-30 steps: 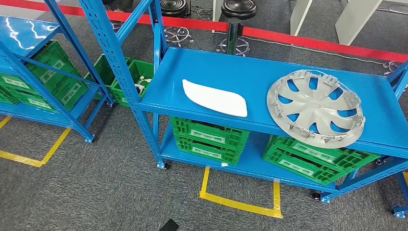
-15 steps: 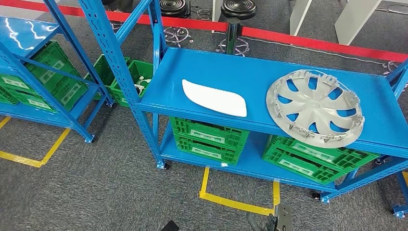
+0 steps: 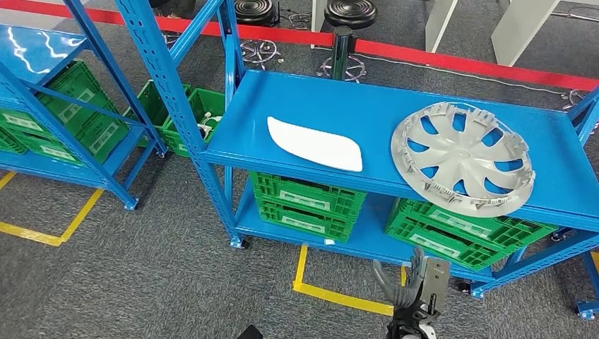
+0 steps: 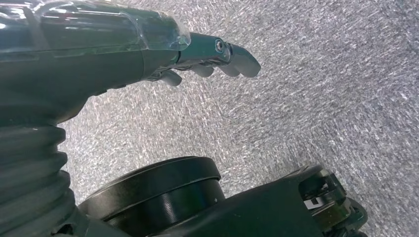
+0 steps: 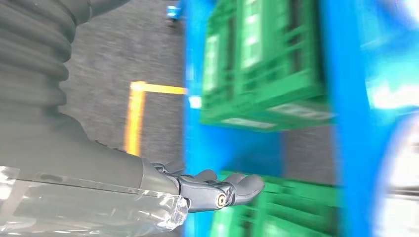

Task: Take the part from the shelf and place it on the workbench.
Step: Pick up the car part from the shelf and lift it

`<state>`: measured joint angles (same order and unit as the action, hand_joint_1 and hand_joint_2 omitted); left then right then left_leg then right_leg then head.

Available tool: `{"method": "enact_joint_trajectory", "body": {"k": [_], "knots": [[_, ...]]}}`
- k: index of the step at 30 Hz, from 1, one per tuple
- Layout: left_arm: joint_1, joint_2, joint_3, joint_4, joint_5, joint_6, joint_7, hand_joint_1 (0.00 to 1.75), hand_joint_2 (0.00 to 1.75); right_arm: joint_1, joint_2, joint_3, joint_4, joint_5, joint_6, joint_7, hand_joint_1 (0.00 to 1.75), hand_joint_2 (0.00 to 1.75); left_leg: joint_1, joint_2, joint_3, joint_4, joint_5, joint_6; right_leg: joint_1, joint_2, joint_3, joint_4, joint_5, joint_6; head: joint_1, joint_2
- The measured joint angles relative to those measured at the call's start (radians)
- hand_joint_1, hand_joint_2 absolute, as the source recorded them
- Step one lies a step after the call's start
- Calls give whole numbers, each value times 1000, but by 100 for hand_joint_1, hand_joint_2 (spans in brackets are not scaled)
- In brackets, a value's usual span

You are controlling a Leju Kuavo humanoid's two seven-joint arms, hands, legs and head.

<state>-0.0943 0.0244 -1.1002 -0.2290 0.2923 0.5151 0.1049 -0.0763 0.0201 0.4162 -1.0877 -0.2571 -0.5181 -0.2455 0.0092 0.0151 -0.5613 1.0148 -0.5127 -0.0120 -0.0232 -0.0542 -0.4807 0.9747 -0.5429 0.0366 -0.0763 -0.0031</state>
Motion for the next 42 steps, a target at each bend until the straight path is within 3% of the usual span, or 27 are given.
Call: {"method": "enact_joint_trajectory", "body": {"k": [4,10,12,13,16,17,18,20,21,23,25,27,29,31,32,33,34,36,37,39,42], "knots": [[-1,0,-4,2,4,1,0,0,175,2,-5,-13,-134,104,-18,23,0,175,-4,0,0,2,-1,3,-4,0,0,0,1,3,0,0],[-2,0,-5,4,9,2,0,0,175,1,-14,-15,-290,231,-37,50,0,175,-5,-2,-4,3,-2,17,-7,-1,1,-5,3,14,0,0],[-3,-2,-5,5,11,4,0,0,175,-1,-19,-16,-349,281,-46,61,0,175,0,-5,-1,-7,4,26,-7,12,-6,15,-14,19,1,0],[-4,-4,-5,6,12,5,0,0,175,-1,-22,-17,-378,305,-50,67,0,175,3,-8,1,-11,7,30,-6,23,-24,55,-39,20,2,0],[-5,-13,-5,8,16,6,0,0,175,3,-36,-22,-461,378,-62,87,0,44,2,-20,3,-12,8,33,-5,45,-122,255,-123,19,5,0],[-5,-15,-5,9,17,6,0,0,175,4,-41,-24,-488,402,-66,94,0,44,2,-26,4,-12,7,33,-5,47,-143,291,-123,18,5,0],[-5,-17,-5,10,18,6,0,0,175,4,-45,-26,-516,425,-71,100,0,87,2,-33,7,-12,7,33,-5,47,-148,288,-102,16,5,0],[-5,-20,-5,12,20,6,0,0,175,4,-52,-30,-577,474,-80,112,0,175,2,-45,14,-12,3,29,-5,47,-113,181,-16,9,6,0],[-5,-22,-5,13,21,6,0,0,175,3,-55,-31,-609,498,-85,119,0,175,0,-49,17,-10,1,24,-3,48,-90,119,18,4,6,0],[-6,-25,-5,14,27,7,0,0,175,-1,-64,-31,-673,538,-95,138,0,175,-2,-54,15,-8,-1,13,0,52,-62,40,41,-6,7,0],[-5,-25,-5,15,35,9,0,0,175,-9,-76,-29,-730,567,-104,170,0,175,0,-53,9,-9,1,0,4,54,-60,27,35,-17,7,0],[-5,-26,-4,17,43,10,0,0,175,-23,-93,-26,-775,588,-107,215,0,175,2,-37,2,5,-13,-11,3,55,-62,23,40,-29,6,0],[-7,-27,-4,18,49,11,0,0,175,-38,-110,-16,-805,607,-106,269,0,175,4,-19,-37,86,-62,-18,1,53,-61,18,43,-40,3,0],[-10,-28,-4,18,55,13,-1,0,175,-47,-132,0,-823,630,-100,327,0,175,7,-14,-101,214,-118,-23,4,49,-61,18,42,-44,2,0],[-11,-29,-4,18,58,14,-2,0,175,-51,-144,9,-829,642,-95,356,0,175,8,-15,-123,257,-127,-24,5,48,-61,19,42,-44,2,0],[-13,-30,-4,18,59,15,-2,0,175,-55,-156,17,-834,657,-88,384,0,175,8,-14,-128,263,-116,-24,5,47,-60,19,41,-43,2,0],[-14,-30,-4,18,61,15,-1,0,175,-60,-168,24,-839,674,-81,412,0,175,9,-14,-115,233,-87,-24,5,47,-59,20,40,-42,1,0],[-14,-31,-4,19,63,15,5,0,175,-68,-190,38,-846,718,-62,464,0,175,8,-12,-57,112,-19,-20,6,48,-58,25,36,-35,1,0],[-14,-31,-4,19,63,15,8,0,175,-71,-200,43,-848,742,-51,487,0,175,7,-11,-32,58,-1,-16,8,49,-60,28,33,-30,1,0],[-15,-32,-4,21,63,15,12,0,175,-76,-219,49,-850,798,-19,528,0,175,5,-11,-14,16,-2,-6,10,49,-64,31,31,-18,2,0],[-15,-36,-4,22,62,14,26,0,175,-82,-245,55,-850,888,44,576,0,175,5,-15,-15,11,1,13,6,48,-68,41,21,-1,3,0]]}}
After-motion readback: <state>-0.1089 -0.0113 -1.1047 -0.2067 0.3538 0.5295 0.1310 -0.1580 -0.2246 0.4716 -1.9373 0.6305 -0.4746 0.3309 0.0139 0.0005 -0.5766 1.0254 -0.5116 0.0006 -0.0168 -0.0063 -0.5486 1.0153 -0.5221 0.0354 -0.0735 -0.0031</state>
